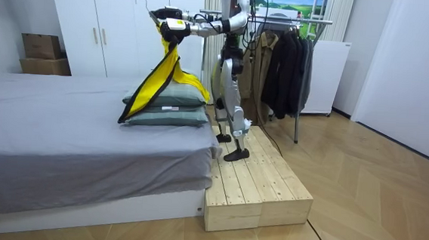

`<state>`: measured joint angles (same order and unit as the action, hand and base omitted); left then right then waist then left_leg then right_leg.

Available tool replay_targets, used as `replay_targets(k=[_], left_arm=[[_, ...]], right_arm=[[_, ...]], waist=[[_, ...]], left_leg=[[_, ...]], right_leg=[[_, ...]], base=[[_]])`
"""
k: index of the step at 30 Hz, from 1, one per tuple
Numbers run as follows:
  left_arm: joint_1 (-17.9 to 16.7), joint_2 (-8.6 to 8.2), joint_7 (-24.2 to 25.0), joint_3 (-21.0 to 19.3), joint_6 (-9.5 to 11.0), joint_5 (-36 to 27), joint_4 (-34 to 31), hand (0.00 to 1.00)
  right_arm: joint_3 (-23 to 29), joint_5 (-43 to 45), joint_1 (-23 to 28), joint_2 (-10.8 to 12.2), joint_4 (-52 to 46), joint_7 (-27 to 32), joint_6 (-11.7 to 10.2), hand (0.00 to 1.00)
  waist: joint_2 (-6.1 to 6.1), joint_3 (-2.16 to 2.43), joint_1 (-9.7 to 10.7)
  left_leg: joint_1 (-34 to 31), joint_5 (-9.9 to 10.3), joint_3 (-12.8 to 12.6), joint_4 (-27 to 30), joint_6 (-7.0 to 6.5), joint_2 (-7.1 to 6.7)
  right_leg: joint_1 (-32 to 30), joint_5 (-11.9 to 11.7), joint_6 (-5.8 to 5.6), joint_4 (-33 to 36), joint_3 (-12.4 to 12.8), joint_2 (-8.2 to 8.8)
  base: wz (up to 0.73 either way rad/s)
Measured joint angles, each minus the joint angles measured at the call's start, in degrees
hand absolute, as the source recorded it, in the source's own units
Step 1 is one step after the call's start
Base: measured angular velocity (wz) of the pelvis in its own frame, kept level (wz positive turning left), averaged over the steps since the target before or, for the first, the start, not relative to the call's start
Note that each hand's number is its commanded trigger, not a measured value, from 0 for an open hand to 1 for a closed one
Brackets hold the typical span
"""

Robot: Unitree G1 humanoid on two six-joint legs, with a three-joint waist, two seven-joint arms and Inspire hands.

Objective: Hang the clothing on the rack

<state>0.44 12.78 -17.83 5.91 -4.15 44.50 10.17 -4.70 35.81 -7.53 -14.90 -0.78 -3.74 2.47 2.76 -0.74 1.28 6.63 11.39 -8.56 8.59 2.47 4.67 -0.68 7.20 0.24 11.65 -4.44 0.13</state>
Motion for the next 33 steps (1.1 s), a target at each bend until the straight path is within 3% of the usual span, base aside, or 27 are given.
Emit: replay_targets(k=[10,20,29,33], left_arm=[[0.21,-0.46,0.00,-0.01,1.52,0.08,0.00,1.00],[3.99,-1.00,0.30,0.09,2.14,0.15,0.00,1.00],[4.01,-0.98,2.60,0.57,2.01,0.28,-0.01,1.00],[4.02,-1.09,3.41,0.64,2.00,1.33,-0.31,1.00]], right_arm=[[-0.88,-2.29,-2.00,0.15,2.48,-5.34,-0.19,0.00],[-0.91,-2.18,-4.57,0.31,6.96,-6.22,-1.15,0.00],[-1.00,-1.69,-5.14,2.33,9.48,-6.16,-1.14,0.00],[-1.01,-1.48,-5.14,4.03,9.73,-5.56,-1.15,0.00]], waist=[[0.98,-0.59,-0.44],[0.35,-0.95,-1.57],[-0.30,-0.78,-1.79],[-0.83,-0.40,-1.88]], left_leg=[[-0.17,0.00,0.67,0.13,0.00,-0.05],[-0.10,0.00,0.95,0.16,0.00,-0.07],[-0.09,0.00,1.80,0.17,0.00,-0.08],[-0.16,0.00,2.32,0.17,0.00,-0.12]], right_leg=[[0.21,0.00,0.00,0.00,-0.63,0.15],[0.49,0.01,-0.01,-0.08,-0.87,0.22],[0.93,0.00,-0.02,-0.16,-2.05,0.41],[1.07,0.00,-0.02,-0.58,-2.14,0.41]], base=[[0.03],[0.01],[0.05],[0.00]])
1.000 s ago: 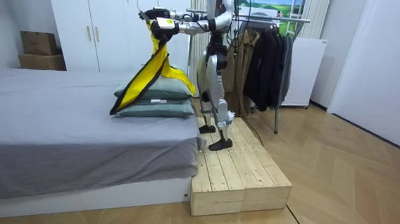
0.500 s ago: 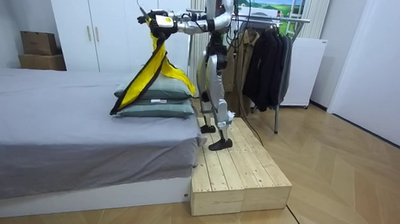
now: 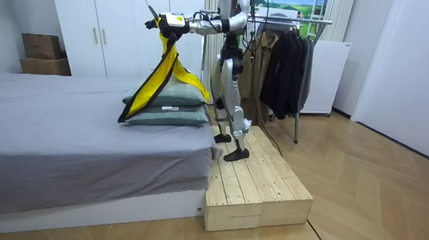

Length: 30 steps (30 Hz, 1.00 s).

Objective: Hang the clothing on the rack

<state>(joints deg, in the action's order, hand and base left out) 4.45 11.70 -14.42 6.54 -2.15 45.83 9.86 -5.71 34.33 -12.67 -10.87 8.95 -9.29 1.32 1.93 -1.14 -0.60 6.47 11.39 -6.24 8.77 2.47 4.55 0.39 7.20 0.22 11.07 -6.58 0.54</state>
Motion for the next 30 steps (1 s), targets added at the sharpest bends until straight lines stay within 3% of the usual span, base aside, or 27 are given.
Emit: replay_targets(k=[7,23,30], left_arm=[[0.00,0.56,0.61,0.52,-0.05,2.49,-3.61,1.00],[-0.01,0.51,0.61,0.61,0.02,2.62,-3.66,1.00],[-0.01,-0.58,0.61,0.60,0.01,2.60,-3.51,1.00]], right_arm=[[-0.06,-0.31,-0.14,-0.18,2.24,3.65,-0.58,0.00],[-0.60,-0.37,-0.14,-0.22,3.78,6.23,-1.40,0.00],[-0.62,-0.28,-0.14,-0.19,3.90,7.70,-1.44,0.00]], waist=[[-0.46,0.31,0.03],[-0.44,0.32,-0.15],[-0.27,0.26,-0.05]], left_leg=[[0.18,0.00,0.70,0.34,0.00,0.06],[0.18,0.00,0.87,0.61,0.00,-0.01],[0.27,0.00,1.00,0.69,0.00,-0.09]], right_leg=[[1.01,0.00,0.00,-0.54,-0.96,0.03],[1.23,0.00,0.00,-0.46,-1.26,0.14],[1.58,0.00,0.00,-0.45,-1.45,0.27]], base=[[0.06],[0.00],[0.00]])
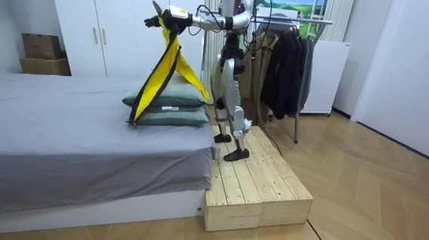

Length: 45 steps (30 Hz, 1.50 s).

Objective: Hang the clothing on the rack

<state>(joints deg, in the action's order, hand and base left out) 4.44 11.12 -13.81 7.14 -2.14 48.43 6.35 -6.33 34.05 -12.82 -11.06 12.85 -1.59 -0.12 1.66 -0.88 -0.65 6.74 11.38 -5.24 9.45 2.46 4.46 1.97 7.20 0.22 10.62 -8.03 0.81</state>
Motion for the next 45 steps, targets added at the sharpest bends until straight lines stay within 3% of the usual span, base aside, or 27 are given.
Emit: replay_targets(k=[6,12,22,29,35,36,37,45], left_arm=[[-0.02,-0.29,0.15,1.06,-0.49,-0.02,0.09,1.00],[0.04,-0.65,1.93,2.13,-2.33,-0.01,0.06,1.00],[0.04,-0.17,2.24,2.33,-3.09,0.03,0.07,1.00],[0.04,-0.38,2.26,3.11,-4.34,1.32,0.07,1.00],[0.04,-0.39,3.10,3.30,-4.99,1.80,0.07,1.00],[0.03,-0.32,3.23,3.35,-5.02,1.80,0.07,1.00],[0.03,-0.32,3.36,3.44,-5.12,1.81,0.07,1.00],[0.04,-0.30,3.36,3.37,-5.43,1.84,0.07,1.00]], right_arm=[[-0.67,3.72,0.00,0.33,0.24,0.65,0.34,0.00],[-2.77,7.61,-0.01,0.59,0.25,1.44,2.65,0.00],[-6.05,11.30,-4.31,1.94,4.76,2.12,2.70,0.00],[-6.49,11.72,-5.87,2.08,8.25,2.31,2.72,0.00],[-6.71,11.37,-6.42,2.51,10.69,2.64,2.68,0.00],[-6.93,11.23,-6.47,2.52,11.19,2.91,2.69,0.36],[-7.02,11.22,-6.47,2.51,11.46,2.91,2.70,1.00],[-7.24,11.20,-6.46,2.45,11.61,2.86,2.71,1.00]], waist=[[0.20,-0.02,-0.28],[0.62,0.11,-1.06],[1.58,0.09,-1.39],[1.48,0.03,-1.34],[0.90,-0.39,-1.27],[0.72,-0.51,-1.25],[0.57,-0.61,-1.24],[0.46,-0.63,-1.24]], left_leg=[[-0.16,0.00,-0.01,-0.01,0.00,-0.02],[-0.10,0.00,0.50,0.05,0.00,-0.04],[-0.33,0.00,1.53,0.02,0.00,-0.04],[-0.50,0.00,2.12,0.01,0.00,-0.01],[-0.13,0.00,2.23,-0.03,0.00,-0.12],[-0.18,0.00,2.33,-0.04,0.00,-0.10],[-0.24,0.00,2.39,-0.05,0.00,-0.07],[-0.30,0.00,2.43,-0.04,0.00,-0.07]], right_leg=[[-0.01,0.00,-0.01,0.00,-0.02,0.00],[-0.11,0.02,-0.03,0.09,-0.32,0.04],[0.06,0.02,-0.03,-0.01,-1.05,0.08],[0.23,0.02,-0.03,-0.08,-1.59,0.09],[1.28,0.01,-0.03,-1.08,-1.91,0.13],[1.27,0.01,-0.03,-1.08,-2.08,0.12],[1.26,0.01,-0.03,-1.09,-2.17,0.11],[1.20,0.01,-0.03,-1.07,-2.18,0.09]], base=[[0.00],[0.02],[0.04],[0.04],[0.03],[0.04],[0.04],[0.00]])
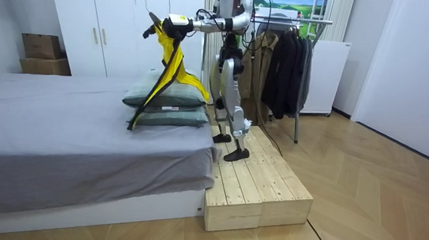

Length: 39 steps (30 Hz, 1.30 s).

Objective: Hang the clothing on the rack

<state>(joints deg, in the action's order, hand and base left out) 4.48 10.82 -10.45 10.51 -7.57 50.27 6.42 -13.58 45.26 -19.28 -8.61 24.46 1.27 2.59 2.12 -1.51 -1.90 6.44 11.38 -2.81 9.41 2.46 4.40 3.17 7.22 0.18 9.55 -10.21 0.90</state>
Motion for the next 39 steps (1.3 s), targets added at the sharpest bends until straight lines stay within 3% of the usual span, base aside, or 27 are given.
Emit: replay_targets(k=[9,18,36,37,38,39], left_arm=[[0.00,0.34,-0.01,-0.10,-0.66,0.05,0.00,1.00],[0.00,0.55,-0.11,-0.05,-0.66,0.05,0.00,1.00],[0.00,0.99,-0.10,-0.07,-0.67,0.01,0.00,1.00],[0.00,0.99,-0.10,-0.07,-0.67,0.01,0.00,0.73],[0.00,0.99,-0.10,-0.07,-0.67,0.01,0.00,0.09],[0.00,0.99,-0.10,-0.07,-0.67,0.01,0.00,0.00]], right_arm=[[-0.01,-0.76,-0.01,0.02,1.80,0.02,1.14,1.00],[0.16,-1.32,-0.01,0.02,1.62,0.09,1.28,1.00],[0.03,-1.99,0.00,0.03,1.65,-0.08,1.17,1.00],[0.03,-2.00,0.00,0.03,1.65,-0.08,1.17,1.00],[0.03,-2.00,0.00,0.03,1.65,-0.08,1.17,1.00],[0.03,-2.00,0.00,0.03,1.65,-0.08,1.17,1.00]], waist=[[-0.07,0.11,-0.05],[-0.26,0.69,0.03],[-0.25,0.69,0.16],[-0.24,0.69,0.18],[-0.23,0.69,0.19],[-0.22,0.69,0.19]], left_leg=[[-0.01,0.00,0.05,0.03,0.00,0.01],[0.10,0.00,0.18,0.05,0.00,0.01],[0.22,0.00,-0.08,0.10,0.00,-0.02],[0.22,0.00,-0.08,0.10,0.00,-0.01],[0.23,0.00,-0.08,0.09,0.00,-0.01],[0.23,0.00,-0.08,0.09,0.00,-0.01]], right_leg=[[0.00,0.00,0.00,0.02,-0.03,0.00],[0.02,0.00,0.00,0.15,0.03,-0.01],[0.03,0.00,0.00,0.19,0.33,-0.02],[0.03,0.00,0.00,0.19,0.34,-0.02],[0.04,0.00,0.00,0.19,0.34,-0.02],[0.03,0.00,0.00,0.19,0.34,-0.02]], base=[[0.00],[0.00],[0.00],[0.00],[0.00],[0.00]])
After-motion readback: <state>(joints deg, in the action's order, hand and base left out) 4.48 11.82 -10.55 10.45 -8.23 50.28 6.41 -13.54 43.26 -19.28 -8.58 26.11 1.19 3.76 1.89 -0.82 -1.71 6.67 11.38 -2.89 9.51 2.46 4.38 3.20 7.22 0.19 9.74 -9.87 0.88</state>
